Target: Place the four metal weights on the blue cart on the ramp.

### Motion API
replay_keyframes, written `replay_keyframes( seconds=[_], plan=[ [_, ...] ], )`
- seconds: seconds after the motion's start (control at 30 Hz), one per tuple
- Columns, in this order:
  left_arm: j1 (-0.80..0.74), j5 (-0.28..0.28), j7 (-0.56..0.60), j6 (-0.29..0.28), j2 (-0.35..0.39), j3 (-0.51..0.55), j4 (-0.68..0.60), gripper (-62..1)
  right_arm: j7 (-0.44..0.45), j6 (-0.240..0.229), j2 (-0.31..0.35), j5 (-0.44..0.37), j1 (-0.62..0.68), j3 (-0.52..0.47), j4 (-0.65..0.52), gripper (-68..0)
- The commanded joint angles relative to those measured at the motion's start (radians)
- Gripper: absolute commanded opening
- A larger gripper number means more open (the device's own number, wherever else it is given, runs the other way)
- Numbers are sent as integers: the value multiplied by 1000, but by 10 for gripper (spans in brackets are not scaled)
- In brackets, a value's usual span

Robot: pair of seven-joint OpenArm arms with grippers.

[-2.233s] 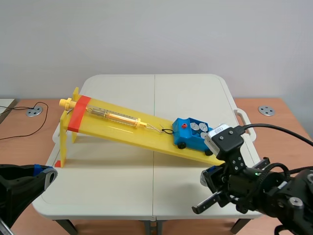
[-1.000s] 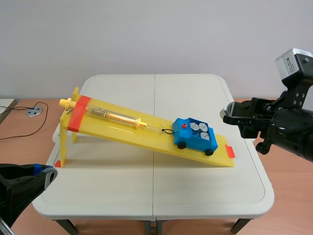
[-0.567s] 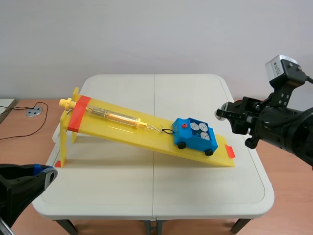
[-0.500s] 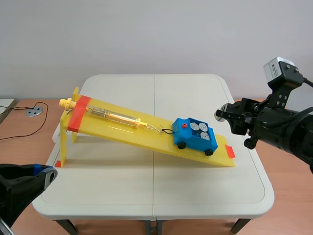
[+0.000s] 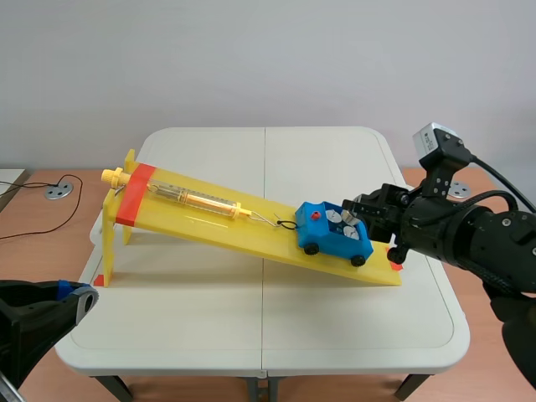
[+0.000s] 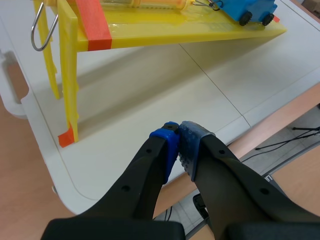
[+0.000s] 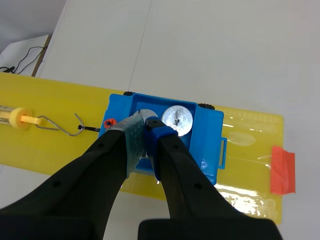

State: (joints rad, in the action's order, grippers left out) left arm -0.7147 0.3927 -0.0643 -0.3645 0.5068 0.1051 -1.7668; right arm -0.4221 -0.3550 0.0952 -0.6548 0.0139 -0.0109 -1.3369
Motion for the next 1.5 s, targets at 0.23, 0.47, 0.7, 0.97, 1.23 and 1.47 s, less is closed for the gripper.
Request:
replay_keyframes(
  seconds=[0.23,0.47,0.7,0.97,1.23,1.47],
  plan=[
    [20,31,93,-24,10,7,-32,-577,121,-39,-5,-67,-128,14,-43,-669],
    [20,31,93,-24,10,7,-32,-578,121,-54,-5,-62,-150,18,-27,-669],
    [20,31,93,-24,10,7,-32,-577,121,-58,-4,-60,-150,35,-27,-669],
    [20,31,93,-24,10,7,-32,-577,121,-61,-5,-48,-150,72,-24,-669],
    [20,31,94,-24,10,7,-32,-577,132,-61,-7,-48,-163,72,23,-669],
    [20,31,94,-24,10,7,-32,-577,148,-53,-7,-36,-164,72,27,-669]
  ],
)
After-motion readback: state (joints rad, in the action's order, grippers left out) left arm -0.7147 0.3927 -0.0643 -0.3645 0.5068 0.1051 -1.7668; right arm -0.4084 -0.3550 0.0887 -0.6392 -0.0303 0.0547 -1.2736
